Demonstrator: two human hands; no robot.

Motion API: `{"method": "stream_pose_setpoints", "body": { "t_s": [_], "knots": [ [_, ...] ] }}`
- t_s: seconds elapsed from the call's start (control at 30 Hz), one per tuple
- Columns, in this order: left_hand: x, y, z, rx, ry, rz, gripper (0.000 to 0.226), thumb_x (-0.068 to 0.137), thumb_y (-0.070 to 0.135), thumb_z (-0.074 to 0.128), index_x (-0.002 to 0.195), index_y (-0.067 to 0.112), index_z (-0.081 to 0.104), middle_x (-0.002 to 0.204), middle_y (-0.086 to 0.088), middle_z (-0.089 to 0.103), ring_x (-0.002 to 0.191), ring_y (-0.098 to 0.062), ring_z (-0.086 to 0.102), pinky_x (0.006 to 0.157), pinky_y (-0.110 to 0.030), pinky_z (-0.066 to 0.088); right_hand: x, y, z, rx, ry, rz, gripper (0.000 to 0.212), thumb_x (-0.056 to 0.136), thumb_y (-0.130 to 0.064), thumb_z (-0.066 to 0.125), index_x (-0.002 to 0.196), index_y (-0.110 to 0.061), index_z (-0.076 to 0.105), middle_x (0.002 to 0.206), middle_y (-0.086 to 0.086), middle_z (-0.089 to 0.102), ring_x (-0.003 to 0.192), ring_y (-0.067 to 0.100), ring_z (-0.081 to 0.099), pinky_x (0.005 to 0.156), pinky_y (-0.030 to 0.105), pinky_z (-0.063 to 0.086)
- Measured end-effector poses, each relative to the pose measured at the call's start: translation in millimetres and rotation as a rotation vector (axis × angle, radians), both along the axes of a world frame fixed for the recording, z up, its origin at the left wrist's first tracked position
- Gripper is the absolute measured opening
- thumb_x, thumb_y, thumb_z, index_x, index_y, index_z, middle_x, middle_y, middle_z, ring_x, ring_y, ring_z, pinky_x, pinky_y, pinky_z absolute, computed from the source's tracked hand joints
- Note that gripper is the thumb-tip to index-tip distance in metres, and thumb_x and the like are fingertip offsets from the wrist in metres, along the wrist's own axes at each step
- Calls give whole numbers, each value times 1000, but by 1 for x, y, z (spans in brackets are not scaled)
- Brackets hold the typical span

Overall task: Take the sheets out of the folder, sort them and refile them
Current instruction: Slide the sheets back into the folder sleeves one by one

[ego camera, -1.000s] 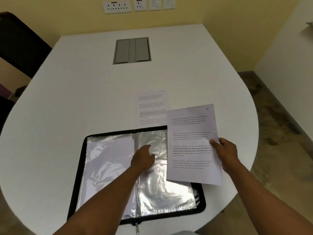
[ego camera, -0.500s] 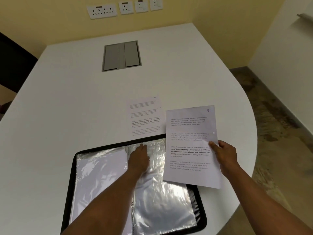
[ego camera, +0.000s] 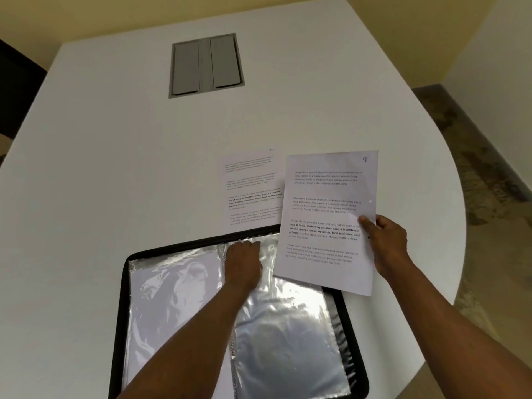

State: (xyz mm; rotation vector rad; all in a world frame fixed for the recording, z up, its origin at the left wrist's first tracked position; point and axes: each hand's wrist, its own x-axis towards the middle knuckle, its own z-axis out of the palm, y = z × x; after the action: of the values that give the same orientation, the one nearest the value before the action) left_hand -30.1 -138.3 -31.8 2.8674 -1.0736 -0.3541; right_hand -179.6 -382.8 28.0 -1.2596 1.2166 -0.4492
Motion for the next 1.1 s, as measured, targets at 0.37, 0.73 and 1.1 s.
{"method": "stream_pose_setpoints", "body": {
  "t_s": [0.37, 0.73, 1.1],
  "knots": [
    [45, -5, 19, -38, 228, -11, 24, 69, 45, 77, 70, 29, 59, 81, 10, 62, 79, -13, 60, 70, -27, 39, 26, -27, 5, 37, -127, -103, 6, 90, -14, 68, 96, -15, 69, 96, 0, 72, 78, 14, 67, 82, 32, 53],
    [66, -5, 42, -76, 574, -30, 33, 66, 37, 86, 67, 26, 54, 72, 9, 58, 65, -7, 50, 58, -24, 38, 69, -38, 9, 135, -216, -133, 3, 92, -15, 66, 93, -18, 68, 104, 3, 72, 88, 18, 69, 83, 35, 57],
    [54, -9, 36, -171, 571, -30, 34, 95, 4, 44, 104, 21, 72, 101, 0, 70, 92, -12, 65, 86, -29, 51, 145, -13, -4, 260, -296, -66, 9, 93, -8, 63, 99, -15, 65, 108, 8, 69, 91, 20, 66, 87, 38, 57]
  ]
}}
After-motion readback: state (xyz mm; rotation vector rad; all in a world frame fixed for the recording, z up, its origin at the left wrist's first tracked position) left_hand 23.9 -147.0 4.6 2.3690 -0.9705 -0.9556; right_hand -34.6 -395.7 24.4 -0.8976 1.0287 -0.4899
